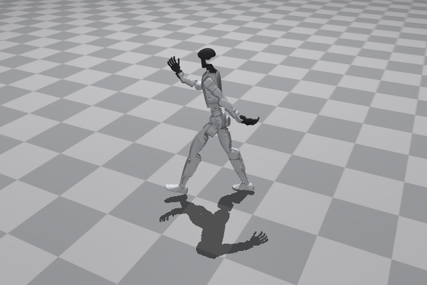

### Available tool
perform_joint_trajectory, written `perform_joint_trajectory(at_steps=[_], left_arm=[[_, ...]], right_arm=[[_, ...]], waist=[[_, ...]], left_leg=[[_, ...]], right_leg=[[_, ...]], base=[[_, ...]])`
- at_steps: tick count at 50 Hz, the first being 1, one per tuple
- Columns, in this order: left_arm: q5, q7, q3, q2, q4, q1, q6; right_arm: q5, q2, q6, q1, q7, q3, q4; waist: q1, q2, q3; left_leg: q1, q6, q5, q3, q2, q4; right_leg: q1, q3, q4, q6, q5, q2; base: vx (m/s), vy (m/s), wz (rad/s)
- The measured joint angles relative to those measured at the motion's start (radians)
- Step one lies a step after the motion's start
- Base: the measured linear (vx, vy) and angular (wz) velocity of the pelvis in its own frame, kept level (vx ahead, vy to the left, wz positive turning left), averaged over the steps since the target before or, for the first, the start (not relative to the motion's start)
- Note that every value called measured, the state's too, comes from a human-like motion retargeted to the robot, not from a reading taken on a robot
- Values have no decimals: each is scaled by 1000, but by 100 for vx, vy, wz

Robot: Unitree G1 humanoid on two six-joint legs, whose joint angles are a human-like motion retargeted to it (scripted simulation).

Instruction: Kungfu

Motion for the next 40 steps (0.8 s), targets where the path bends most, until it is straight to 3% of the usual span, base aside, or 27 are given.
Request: perform_joint_trajectory(at_steps=[3, 7, 10, 12, 15, 20, 23, 25, 30, 32, 35, 38, 40], left_arm=[[-82, 70, 61, 4, 34, -7, 3], [-192, 142, 98, 48, 63, -78, 16], [-213, 168, 117, 104, 63, -232, 18], [-210, 190, 104, 139, 41, -358, -6], [-236, 242, 24, 198, -4, -550, -76], [-175, 245, -81, 233, -149, -910, -235], [-178, 267, -129, 209, -295, -1085, -404], [-218, 320, -195, 213, -409, -1187, -530], [-309, 489, -344, 341, -769, -1377, -761], [-333, 580, -396, 429, -899, -1455, -812], [-342, 762, -482, 573, -1072, -1583, -854], [-268, 970, -546, 697, -1194, -1702, -872], [-194, 1093, -586, 755, -1242, -1774, -870]], right_arm=[[-46, 17, 6, 40, 18, -14, 67], [-150, 67, 56, 155, 64, -39, 226], [-284, 113, 109, 248, 107, -57, 430], [-443, 126, 185, 283, 110, -89, 645], [-742, 125, 270, 348, 126, -141, 991], [-1092, 80, 398, 528, -137, -224, 1464], [-1202, 72, 504, 757, -189, -282, 1508], [-1246, 66, 539, 908, -166, -287, 1508], [-1400, 48, 509, 1216, -104, -309, 1508], [-1432, 35, 482, 1315, -98, -317, 1505], [-1440, 21, 466, 1445, -118, -364, 1508], [-1403, 20, 522, 1553, -126, -445, 1508], [-1362, 26, 567, 1610, -110, -507, 1508]], waist=[[11, -32, -30], [-4, -60, -94], [-5, -51, -126], [-19, -6, -138], [-53, 29, -153], [-173, 60, -105], [-256, 56, -46], [-314, 59, -14], [-473, 77, 25], [-543, 85, 47], [-641, 98, 84], [-727, 120, 102], [-770, 132, 102]], left_leg=[[4, 91, 57, 26, -9, 59], [9, 115, 186, 22, -13, 115], [-29, 105, 183, -58, 69, 211], [4, 126, 130, -47, 106, 242], [64, 149, 73, -72, 96, 245], [259, 202, -1, -101, -42, 176], [422, 254, -35, -150, -175, 97], [518, 278, -59, -184, -236, 57], [665, 303, -130, -252, -294, 32], [718, 312, -162, -266, -302, 35], [800, 319, -209, -285, -304, 40], [862, 317, -246, -309, -291, 56], [899, 310, -264, -324, -286, 67]], right_leg=[[16, -7, 10, 101, 77, -39], [27, -31, 47, 217, 311, -54], [-37, -89, 151, 217, 564, 7], [-76, -168, 244, 217, 669, 42], [-146, -251, 372, 217, 592, 44], [-238, -235, 408, 217, 365, 32], [-266, -188, 359, 217, 283, -54], [-303, -153, 327, 179, 249, -101], [-445, 19, 200, 52, 308, -92], [-487, 63, 140, 7, 370, -85], [-531, 78, 50, -27, 376, -84], [-553, 108, -39, -67, 342, -66], [-555, 151, -75, -61, 295, -51]], base=[[104, 13, -24], [103, 7, -3], [71, -27, -14], [85, 1, 21], [79, 9, 40], [85, 15, 140], [85, 17, 149], [74, 7, 108], [74, -22, 55], [61, -27, 45], [64, -29, 49], [74, -33, 49], [93, -46, 50]])
